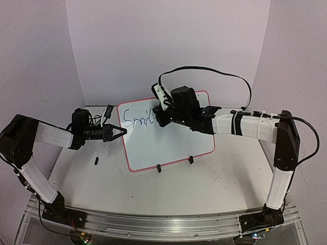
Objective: Write a sentence on the whiteboard
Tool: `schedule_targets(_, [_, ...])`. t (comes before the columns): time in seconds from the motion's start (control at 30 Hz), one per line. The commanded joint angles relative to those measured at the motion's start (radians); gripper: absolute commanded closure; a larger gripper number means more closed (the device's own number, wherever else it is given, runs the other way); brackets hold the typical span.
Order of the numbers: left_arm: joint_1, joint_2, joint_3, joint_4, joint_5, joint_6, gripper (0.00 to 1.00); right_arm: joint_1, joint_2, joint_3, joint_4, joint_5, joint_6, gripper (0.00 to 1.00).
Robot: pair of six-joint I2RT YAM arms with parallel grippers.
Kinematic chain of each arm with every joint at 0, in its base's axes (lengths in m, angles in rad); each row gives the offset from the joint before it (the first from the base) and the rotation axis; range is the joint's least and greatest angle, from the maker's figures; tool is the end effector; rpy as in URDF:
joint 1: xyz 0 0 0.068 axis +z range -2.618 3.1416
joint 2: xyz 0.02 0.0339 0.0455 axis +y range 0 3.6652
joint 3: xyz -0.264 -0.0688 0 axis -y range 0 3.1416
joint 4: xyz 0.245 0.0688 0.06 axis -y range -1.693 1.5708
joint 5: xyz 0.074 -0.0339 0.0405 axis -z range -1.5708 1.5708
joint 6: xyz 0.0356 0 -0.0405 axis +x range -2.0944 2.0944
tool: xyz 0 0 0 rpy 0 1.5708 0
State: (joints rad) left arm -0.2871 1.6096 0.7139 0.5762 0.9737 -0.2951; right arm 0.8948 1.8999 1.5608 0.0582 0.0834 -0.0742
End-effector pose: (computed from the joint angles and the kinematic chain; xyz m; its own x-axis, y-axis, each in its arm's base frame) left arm 0.2980 -0.1187 0.1940 -0.5535 -0.0071 -0.8328 0.7852 0.3291 -0.5246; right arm 0.2911 0.3582 0.3081 -0.1191 -0.2665 -0.9564 -0.7382 0.6680 -0.0943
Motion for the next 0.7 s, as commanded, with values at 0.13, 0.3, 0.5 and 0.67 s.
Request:
schedule_targets(0.13, [0.001,0.029,0.013,-0.056,-0.116,0.044,1.00,0.003,0.008,-0.007,0.017,0.059,0.002,1.00])
schedule_targets(0.3, [0.001,0.030,0.013,-0.057,-0.118,0.045,1.00,0.000,-0.004,-0.023,0.017,0.078,-0.001,1.00])
schedule_targets(0.5, [0.001,0.029,0.014,-0.058,-0.116,0.045,1.00,-0.008,-0.018,-0.034,0.017,0.097,-0.005,1.00])
schedule_targets(0.67, [0.001,0.027,0.012,-0.060,-0.119,0.048,1.00,-0.011,-0.027,-0.036,0.021,0.112,-0.009,1.00])
